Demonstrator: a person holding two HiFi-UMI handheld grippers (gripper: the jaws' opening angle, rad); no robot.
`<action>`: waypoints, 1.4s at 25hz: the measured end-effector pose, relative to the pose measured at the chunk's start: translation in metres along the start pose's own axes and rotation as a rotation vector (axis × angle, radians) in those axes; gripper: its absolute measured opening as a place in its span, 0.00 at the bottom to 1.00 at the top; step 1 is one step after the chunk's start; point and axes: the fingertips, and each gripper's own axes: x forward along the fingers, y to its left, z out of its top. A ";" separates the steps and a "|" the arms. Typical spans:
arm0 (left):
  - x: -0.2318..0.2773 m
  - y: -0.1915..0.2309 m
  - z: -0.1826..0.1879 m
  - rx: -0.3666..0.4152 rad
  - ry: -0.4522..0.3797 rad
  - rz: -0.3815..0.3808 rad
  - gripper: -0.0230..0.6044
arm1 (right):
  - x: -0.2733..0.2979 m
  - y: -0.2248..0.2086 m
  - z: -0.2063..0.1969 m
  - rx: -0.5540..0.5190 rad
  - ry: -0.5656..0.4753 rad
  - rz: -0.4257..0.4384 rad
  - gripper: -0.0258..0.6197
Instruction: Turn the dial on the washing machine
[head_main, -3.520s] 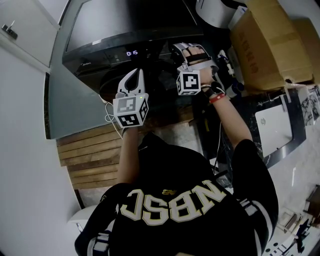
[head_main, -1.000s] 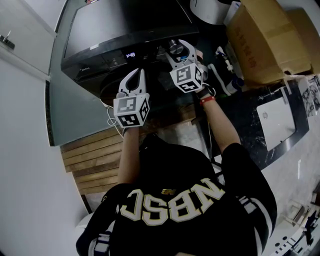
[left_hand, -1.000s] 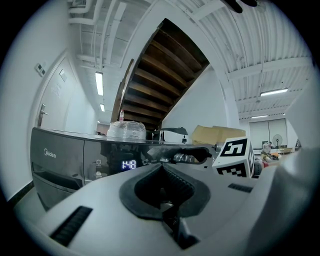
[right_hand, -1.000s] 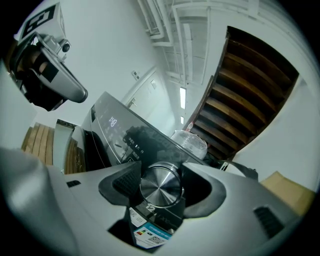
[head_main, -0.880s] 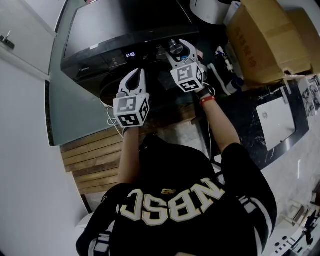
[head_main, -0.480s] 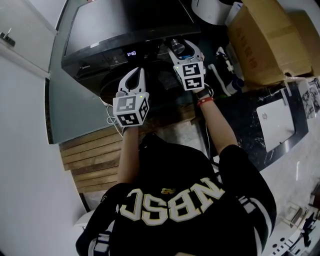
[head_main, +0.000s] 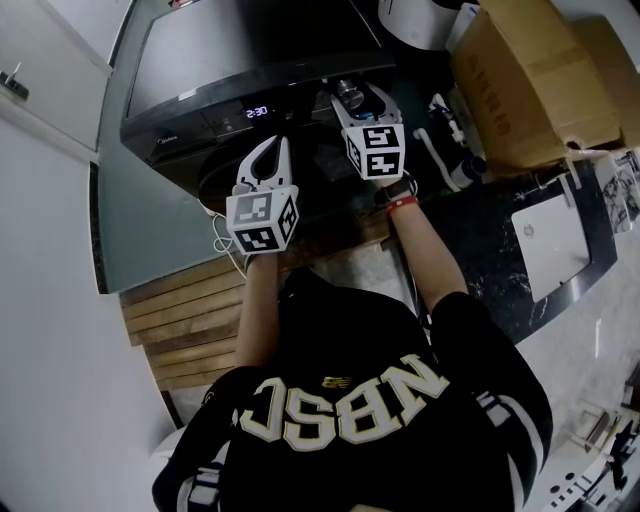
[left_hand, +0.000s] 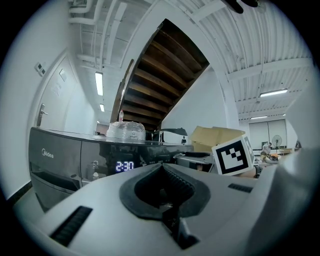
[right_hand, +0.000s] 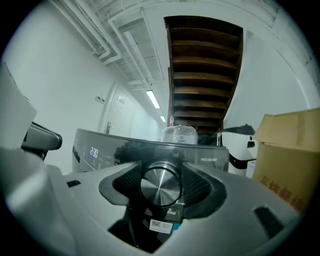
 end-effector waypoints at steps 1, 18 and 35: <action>0.001 -0.001 0.000 0.001 -0.001 -0.003 0.06 | 0.000 0.000 0.000 0.002 0.000 -0.001 0.44; 0.012 -0.014 0.001 -0.005 -0.004 -0.021 0.06 | -0.001 -0.015 -0.009 0.464 -0.022 -0.067 0.44; -0.002 -0.018 0.010 0.002 -0.026 0.008 0.06 | -0.003 -0.016 -0.004 0.494 0.012 -0.042 0.45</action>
